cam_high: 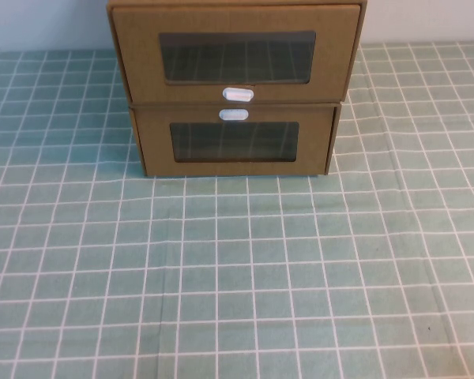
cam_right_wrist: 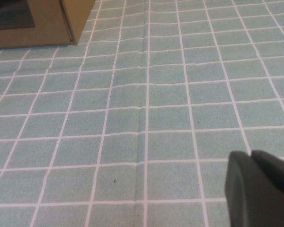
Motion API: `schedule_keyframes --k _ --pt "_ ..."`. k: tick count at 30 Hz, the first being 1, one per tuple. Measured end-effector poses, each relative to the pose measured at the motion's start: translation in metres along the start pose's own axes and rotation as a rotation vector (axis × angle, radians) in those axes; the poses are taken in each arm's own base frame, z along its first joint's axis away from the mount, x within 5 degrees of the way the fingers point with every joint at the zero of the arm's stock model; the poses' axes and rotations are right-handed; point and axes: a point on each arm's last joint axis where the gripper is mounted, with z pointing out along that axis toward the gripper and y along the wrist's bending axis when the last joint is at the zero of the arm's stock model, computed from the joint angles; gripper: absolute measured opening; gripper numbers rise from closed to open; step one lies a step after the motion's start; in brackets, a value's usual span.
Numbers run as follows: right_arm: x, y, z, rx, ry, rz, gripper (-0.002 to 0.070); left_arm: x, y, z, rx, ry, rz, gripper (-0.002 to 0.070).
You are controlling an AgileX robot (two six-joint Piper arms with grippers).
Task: Open the shoe box
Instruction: 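Pull the top drawer of the cardboard box fully open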
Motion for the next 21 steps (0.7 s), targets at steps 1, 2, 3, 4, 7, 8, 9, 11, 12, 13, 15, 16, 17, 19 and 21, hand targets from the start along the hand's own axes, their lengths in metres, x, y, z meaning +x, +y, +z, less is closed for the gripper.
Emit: schedule_keyframes --k 1,2,3,4,7,8,9,11,12,13,15,16,17,19,21 --pt "0.0 0.0 0.0 0.0 0.0 0.0 -0.0013 0.0 0.0 0.0 0.001 -0.004 -0.002 -0.0005" --pt "0.0 0.0 0.0 0.0 0.0 0.0 -0.0013 -0.001 0.0 0.0 0.001 -0.006 -0.002 -0.0005" --pt "0.0 0.0 0.0 0.0 0.0 0.0 -0.0013 -0.001 0.0 0.0 0.001 -0.011 -0.002 -0.0005" --pt "0.0 0.0 0.0 0.0 0.0 0.0 -0.0013 -0.001 0.0 0.0 0.002 -0.015 -0.002 -0.0005" --pt "0.0 0.0 0.0 0.0 0.0 0.0 -0.0013 -0.003 0.0 0.0 0.002 -0.03 -0.004 -0.0005" --pt "0.0 0.0 0.0 0.0 0.0 0.0 -0.0013 -0.003 0.0 0.0 0.002 -0.032 -0.004 -0.0005" --pt "0.0 0.0 0.0 0.0 0.0 0.0 -0.0013 -0.003 0.0 0.0 0.002 -0.034 -0.005 -0.0005" --pt "0.0 0.0 0.0 0.0 0.0 0.0 -0.0013 -0.004 0.0 0.0 0.003 -0.039 -0.008 -0.0005" --pt "0.0 0.0 0.0 0.0 -0.002 0.0 -0.0013 -0.004 0.0 0.0 0.003 -0.039 -0.009 -0.0005" --pt "-0.001 0.0 0.0 0.0 -0.01 0.0 -0.0013 -0.004 0.0 0.0 0.003 -0.039 -0.009 -0.0005" --pt "-0.003 0.0 0.0 0.0 -0.034 0.0 -0.0013 -0.005 0.0 0.0 0.003 -0.05 -0.009 -0.0005" --pt "-0.005 0.0 0.0 -0.001 -0.052 0.0 -0.0013 -0.005 0.0 0.0 0.004 -0.064 -0.009 -0.0005" --pt "-0.007 0.0 0.0 -0.001 -0.074 0.0 -0.0013 -0.008 0.0 0.0 0.005 -0.089 -0.009 -0.0005" --pt "-0.011 0.0 -0.001 -0.003 -0.125 0.004 -0.0013 -0.014 -0.001 -0.001 0.009 -0.16 -0.009 -0.0005" --pt "-0.017 0.001 -0.002 -0.008 -0.192 0.018 -0.0013 -0.024 -0.001 -0.003 0.015 -0.273 -0.011 -0.0005"
